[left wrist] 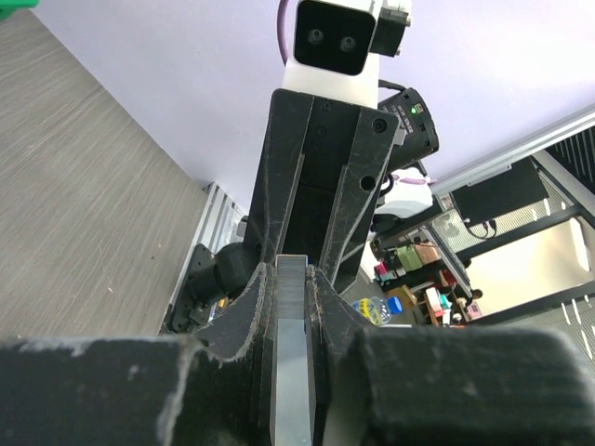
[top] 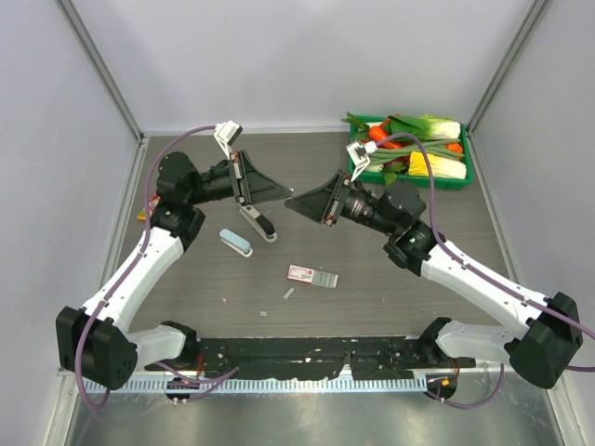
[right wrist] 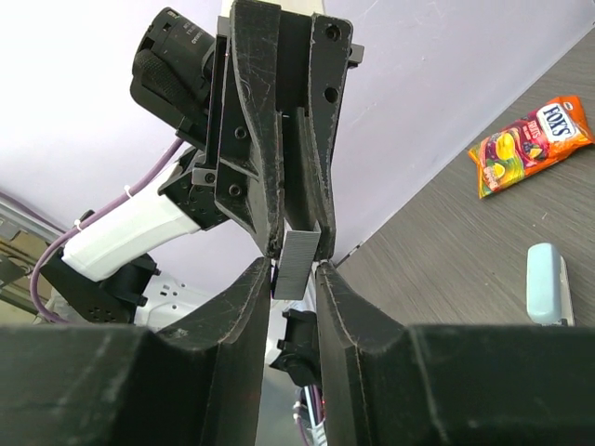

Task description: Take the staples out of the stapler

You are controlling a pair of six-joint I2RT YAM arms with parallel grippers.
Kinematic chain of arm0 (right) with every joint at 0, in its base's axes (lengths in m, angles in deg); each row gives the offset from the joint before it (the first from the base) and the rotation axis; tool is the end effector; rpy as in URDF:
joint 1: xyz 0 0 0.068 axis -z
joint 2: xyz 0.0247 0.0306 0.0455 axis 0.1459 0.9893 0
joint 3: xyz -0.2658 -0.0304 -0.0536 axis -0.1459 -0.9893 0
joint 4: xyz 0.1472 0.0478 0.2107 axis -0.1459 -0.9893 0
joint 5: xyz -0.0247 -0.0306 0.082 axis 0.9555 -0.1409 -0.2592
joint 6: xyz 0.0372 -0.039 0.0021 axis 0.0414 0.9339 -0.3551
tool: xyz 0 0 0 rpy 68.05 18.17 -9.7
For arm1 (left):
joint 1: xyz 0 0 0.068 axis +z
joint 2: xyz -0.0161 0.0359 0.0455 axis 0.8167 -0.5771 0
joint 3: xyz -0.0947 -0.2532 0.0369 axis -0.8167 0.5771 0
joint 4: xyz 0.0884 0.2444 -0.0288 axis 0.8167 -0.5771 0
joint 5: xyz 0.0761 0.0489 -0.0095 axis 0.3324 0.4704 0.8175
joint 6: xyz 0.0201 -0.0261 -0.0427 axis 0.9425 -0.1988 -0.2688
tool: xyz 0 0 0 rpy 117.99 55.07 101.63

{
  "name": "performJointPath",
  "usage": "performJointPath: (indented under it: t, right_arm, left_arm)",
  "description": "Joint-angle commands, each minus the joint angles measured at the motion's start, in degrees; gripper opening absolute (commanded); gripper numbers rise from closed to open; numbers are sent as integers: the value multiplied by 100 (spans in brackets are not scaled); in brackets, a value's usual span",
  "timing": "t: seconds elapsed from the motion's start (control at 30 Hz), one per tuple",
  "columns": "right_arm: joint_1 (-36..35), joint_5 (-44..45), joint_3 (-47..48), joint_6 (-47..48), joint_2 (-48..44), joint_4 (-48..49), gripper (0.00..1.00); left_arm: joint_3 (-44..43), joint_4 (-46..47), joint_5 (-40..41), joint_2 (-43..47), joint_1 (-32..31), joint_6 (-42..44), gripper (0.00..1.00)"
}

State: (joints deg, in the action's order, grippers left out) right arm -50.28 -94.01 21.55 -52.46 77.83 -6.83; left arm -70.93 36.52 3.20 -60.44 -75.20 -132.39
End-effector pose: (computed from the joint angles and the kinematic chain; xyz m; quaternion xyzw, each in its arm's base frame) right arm 0.1902 0.1911 0.3784 -0.1331 0.6241 0.6377 0.4314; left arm 0.2379 -0.1212 0.3954 0.1239 0.6571 -0.6955 0.2630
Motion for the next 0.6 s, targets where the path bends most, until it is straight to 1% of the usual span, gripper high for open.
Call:
performJointPath:
  t: [0.0,0.1,0.17,0.2,0.33,0.4,0.43,0.47,0.5,0.53,0.57]
  right_arm:
    - [-12,80,176,136,-230,210,31]
    - [-12,80,194,127,-221,201,29]
    - [-12,80,194,118,-203,193,26]
    - [-12,80,194,109,-195,192,22]
    - [-4,80,176,74,-168,192,15]
    - [-12,106,150,74,-186,192,10]
    - [-12,106,132,65,-195,192,9]
    - [-12,115,141,74,-203,175,8]
    - [-12,115,132,74,-203,166,5]
    - [-12,115,132,83,-212,149,5]
    - [-12,115,141,91,-221,96,4]
  left_arm:
    - [56,311,-157,178,6,15,13]
    - [56,311,-184,169,-3,24,13]
    - [64,311,-175,169,-3,33,13]
    - [56,311,-175,187,6,33,13]
    - [47,320,-193,195,6,59,14]
    - [56,311,-210,196,6,68,16]
    - [56,311,-210,196,6,77,18]
    - [64,285,-210,196,6,103,23]
    - [65,250,-202,196,6,164,28]
    - [56,206,-210,196,6,226,35]
    - [12,-29,-210,204,-3,331,48]
